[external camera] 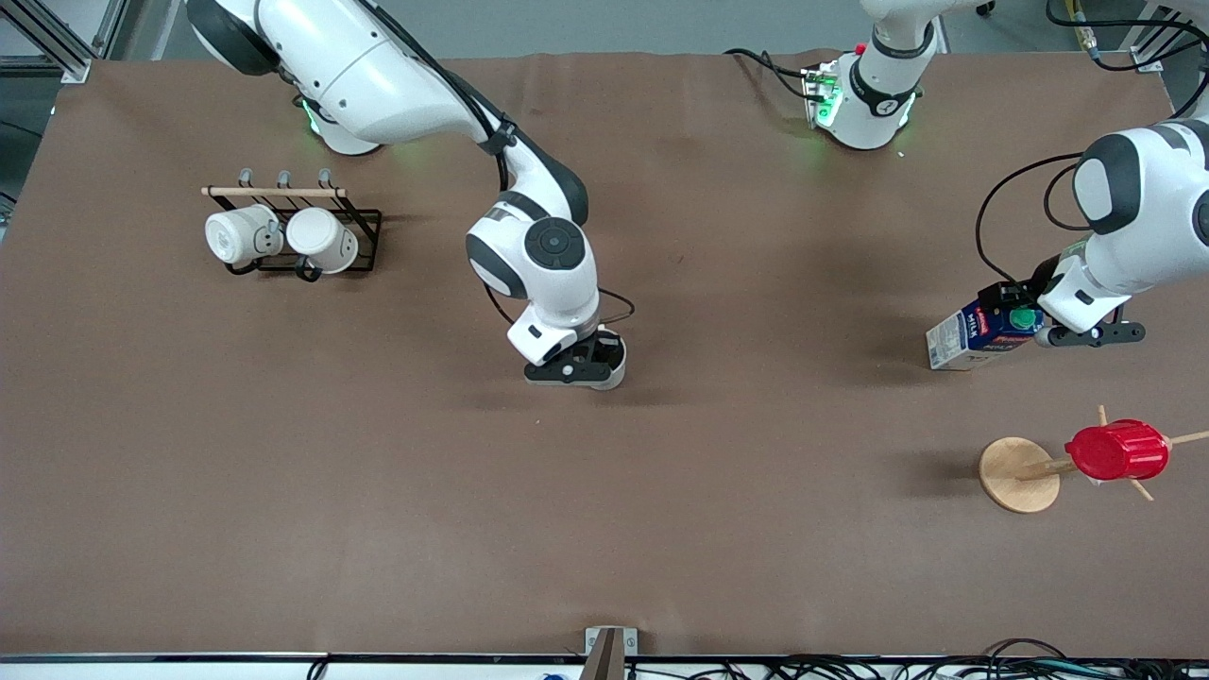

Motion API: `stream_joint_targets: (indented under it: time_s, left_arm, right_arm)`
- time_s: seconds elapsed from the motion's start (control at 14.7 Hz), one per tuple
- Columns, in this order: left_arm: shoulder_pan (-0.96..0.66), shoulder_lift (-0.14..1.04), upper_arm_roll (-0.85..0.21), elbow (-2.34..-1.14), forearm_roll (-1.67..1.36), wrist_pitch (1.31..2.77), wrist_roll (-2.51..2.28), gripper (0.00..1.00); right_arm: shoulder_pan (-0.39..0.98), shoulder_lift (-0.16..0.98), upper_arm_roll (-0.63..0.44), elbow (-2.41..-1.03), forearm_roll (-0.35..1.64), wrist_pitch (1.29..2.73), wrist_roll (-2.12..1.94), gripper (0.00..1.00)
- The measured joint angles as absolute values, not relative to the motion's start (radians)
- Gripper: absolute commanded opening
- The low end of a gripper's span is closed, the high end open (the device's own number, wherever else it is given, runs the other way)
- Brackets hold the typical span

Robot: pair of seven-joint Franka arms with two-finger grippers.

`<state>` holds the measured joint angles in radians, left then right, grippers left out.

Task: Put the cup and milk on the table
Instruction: 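Release the mug and withdraw the right gripper while the left gripper lifts the carton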

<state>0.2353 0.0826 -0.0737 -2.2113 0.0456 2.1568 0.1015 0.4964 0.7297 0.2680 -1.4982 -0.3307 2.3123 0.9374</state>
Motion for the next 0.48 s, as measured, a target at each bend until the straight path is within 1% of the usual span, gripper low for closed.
stream_joint_targets:
  time_s: [0.07,0.2,0.48]
  left_arm:
    - [0.234,0.082,-0.075,-2.209,0.046,2.157,0.101,0.67]
    - [0.232,0.08,-0.076,-2.204,0.046,2.157,0.101,0.67]
    - [0.232,0.079,-0.098,-2.192,0.046,2.158,0.101,0.67]
  right_arm:
    - [0.485,0.716,0.267,-1.491,-0.331,2.304,0.937,1.0]
    - [0.445,0.667,0.265,-1.479,-0.332,2.258,0.937,1.0]
    - [0.294,0.497,0.263,-1.47,-0.333,2.079,0.93,1.0]
